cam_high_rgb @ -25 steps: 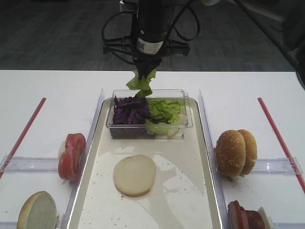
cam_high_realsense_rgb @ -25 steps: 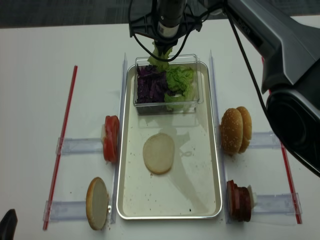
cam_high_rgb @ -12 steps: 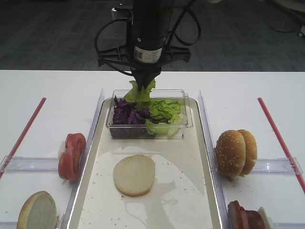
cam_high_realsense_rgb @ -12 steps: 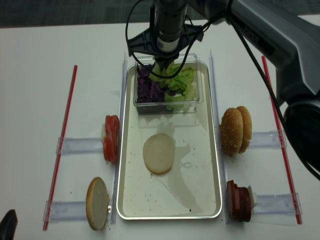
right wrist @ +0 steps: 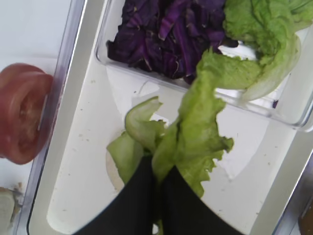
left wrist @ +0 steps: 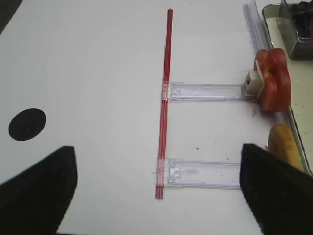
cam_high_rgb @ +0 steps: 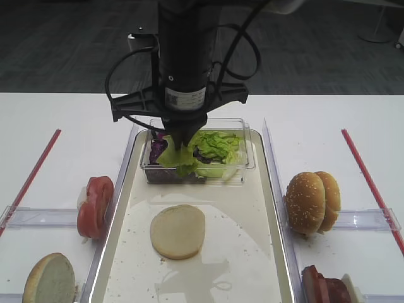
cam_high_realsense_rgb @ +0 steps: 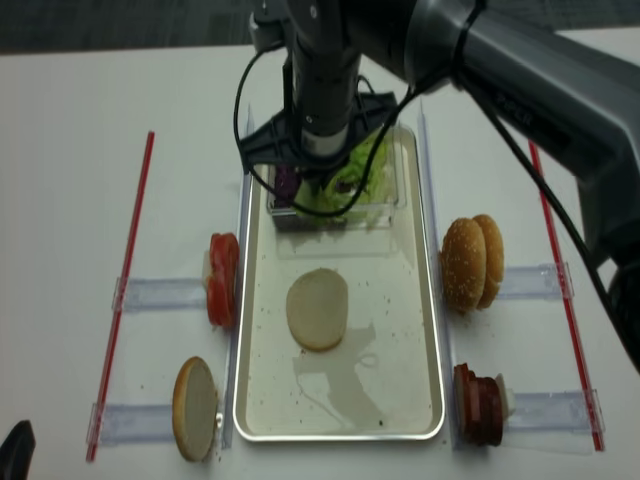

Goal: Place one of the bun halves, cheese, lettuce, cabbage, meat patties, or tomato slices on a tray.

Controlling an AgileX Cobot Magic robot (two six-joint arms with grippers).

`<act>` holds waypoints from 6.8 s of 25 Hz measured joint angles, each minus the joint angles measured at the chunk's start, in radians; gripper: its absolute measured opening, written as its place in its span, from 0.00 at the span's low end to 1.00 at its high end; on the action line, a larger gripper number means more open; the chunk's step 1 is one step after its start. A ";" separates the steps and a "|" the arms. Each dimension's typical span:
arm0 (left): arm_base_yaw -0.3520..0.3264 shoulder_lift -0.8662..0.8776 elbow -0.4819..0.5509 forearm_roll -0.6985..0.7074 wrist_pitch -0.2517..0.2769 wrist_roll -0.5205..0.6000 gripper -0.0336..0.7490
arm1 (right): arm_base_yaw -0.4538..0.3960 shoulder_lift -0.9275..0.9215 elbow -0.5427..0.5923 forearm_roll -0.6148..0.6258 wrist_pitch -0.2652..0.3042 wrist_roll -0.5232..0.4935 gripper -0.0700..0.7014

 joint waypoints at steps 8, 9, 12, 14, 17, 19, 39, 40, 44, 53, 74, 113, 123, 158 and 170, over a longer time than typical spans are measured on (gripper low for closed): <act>0.000 0.000 0.000 0.000 0.000 0.000 0.83 | 0.050 -0.045 0.103 -0.002 -0.002 0.026 0.16; 0.000 0.000 0.000 0.000 0.000 0.000 0.83 | 0.054 -0.050 0.113 0.009 -0.004 0.028 0.16; 0.000 0.000 0.000 0.000 0.000 0.000 0.83 | 0.059 -0.054 0.145 0.033 -0.004 0.032 0.16; 0.000 0.000 0.000 0.000 0.000 0.000 0.83 | 0.060 -0.054 0.159 0.037 -0.006 0.034 0.16; 0.000 0.000 0.000 0.000 0.000 0.000 0.83 | 0.060 -0.054 0.188 0.062 -0.022 0.034 0.16; 0.000 0.000 0.000 0.000 0.000 0.000 0.83 | 0.060 -0.054 0.211 0.075 -0.048 0.034 0.16; 0.000 0.000 0.000 0.000 0.000 0.000 0.83 | 0.052 0.026 0.230 0.124 -0.112 -0.010 0.16; 0.000 0.000 0.000 0.000 0.000 0.000 0.83 | 0.052 0.028 0.230 0.124 -0.115 -0.012 0.16; 0.000 0.000 0.000 0.000 0.000 0.000 0.83 | 0.050 0.028 0.230 0.124 -0.124 -0.014 0.16; 0.000 0.000 0.000 0.000 0.000 0.000 0.83 | 0.044 0.041 0.230 0.129 -0.140 -0.022 0.16; 0.000 0.000 0.000 0.000 0.000 0.000 0.83 | 0.042 0.060 0.230 0.131 -0.122 -0.034 0.26; 0.000 0.000 0.000 0.000 0.000 0.000 0.83 | 0.042 -0.018 0.155 0.101 -0.037 -0.061 0.77; 0.000 0.000 0.000 0.000 0.000 0.000 0.83 | 0.042 -0.031 0.059 0.041 -0.014 -0.033 0.82; 0.000 0.000 0.000 0.000 0.000 0.000 0.83 | -0.784 -0.033 0.059 0.032 -0.009 -0.348 0.82; 0.000 0.000 0.000 0.000 0.000 0.000 0.83 | -0.804 -0.033 0.059 0.073 -0.004 -0.368 0.82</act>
